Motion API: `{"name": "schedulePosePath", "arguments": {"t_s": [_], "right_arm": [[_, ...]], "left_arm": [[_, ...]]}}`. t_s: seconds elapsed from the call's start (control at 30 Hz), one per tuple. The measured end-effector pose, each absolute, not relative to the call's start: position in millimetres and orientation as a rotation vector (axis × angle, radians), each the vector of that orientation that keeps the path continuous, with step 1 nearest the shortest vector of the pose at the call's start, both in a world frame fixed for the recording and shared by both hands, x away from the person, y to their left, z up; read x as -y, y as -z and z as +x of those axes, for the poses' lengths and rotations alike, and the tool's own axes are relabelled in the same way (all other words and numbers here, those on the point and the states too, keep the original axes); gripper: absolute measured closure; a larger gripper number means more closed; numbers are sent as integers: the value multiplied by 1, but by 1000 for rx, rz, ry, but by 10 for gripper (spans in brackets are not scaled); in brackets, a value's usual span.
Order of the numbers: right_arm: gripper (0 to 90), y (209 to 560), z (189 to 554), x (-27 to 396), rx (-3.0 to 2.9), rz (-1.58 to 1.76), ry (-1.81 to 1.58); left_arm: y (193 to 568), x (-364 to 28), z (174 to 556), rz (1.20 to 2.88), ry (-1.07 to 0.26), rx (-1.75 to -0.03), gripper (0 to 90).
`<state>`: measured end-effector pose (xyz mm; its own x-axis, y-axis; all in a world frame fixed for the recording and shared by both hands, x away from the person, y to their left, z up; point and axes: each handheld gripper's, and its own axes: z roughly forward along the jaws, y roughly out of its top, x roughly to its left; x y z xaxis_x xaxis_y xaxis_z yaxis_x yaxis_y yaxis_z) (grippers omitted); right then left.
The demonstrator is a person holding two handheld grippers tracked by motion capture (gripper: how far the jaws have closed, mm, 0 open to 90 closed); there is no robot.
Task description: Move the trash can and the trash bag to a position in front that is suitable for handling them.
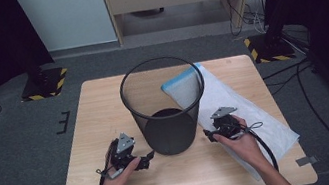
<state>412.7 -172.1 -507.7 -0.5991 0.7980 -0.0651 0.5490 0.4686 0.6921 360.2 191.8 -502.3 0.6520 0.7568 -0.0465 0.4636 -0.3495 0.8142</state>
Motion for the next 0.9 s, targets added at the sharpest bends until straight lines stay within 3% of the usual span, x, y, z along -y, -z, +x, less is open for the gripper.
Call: {"name": "schedulePosePath", "arguments": {"t_s": [0.37, 0.43, 0.6, 0.9], "right_arm": [[510, 522, 423, 172, -2384, 1166, -878], [565, 522, 424, 173, -2378, 1175, -889], [814, 523, 429, 180, -2374, 1163, -905], [853, 523, 440, 196, -2343, 1214, -901]], "left_arm": [[508, -199, 361, 2019, -436, -984, 39], [509, -199, 361, 2019, -436, -985, 39], [511, -199, 360, 2020, -437, -991, 41], [513, -200, 361, 2027, -428, -995, 41]]}}
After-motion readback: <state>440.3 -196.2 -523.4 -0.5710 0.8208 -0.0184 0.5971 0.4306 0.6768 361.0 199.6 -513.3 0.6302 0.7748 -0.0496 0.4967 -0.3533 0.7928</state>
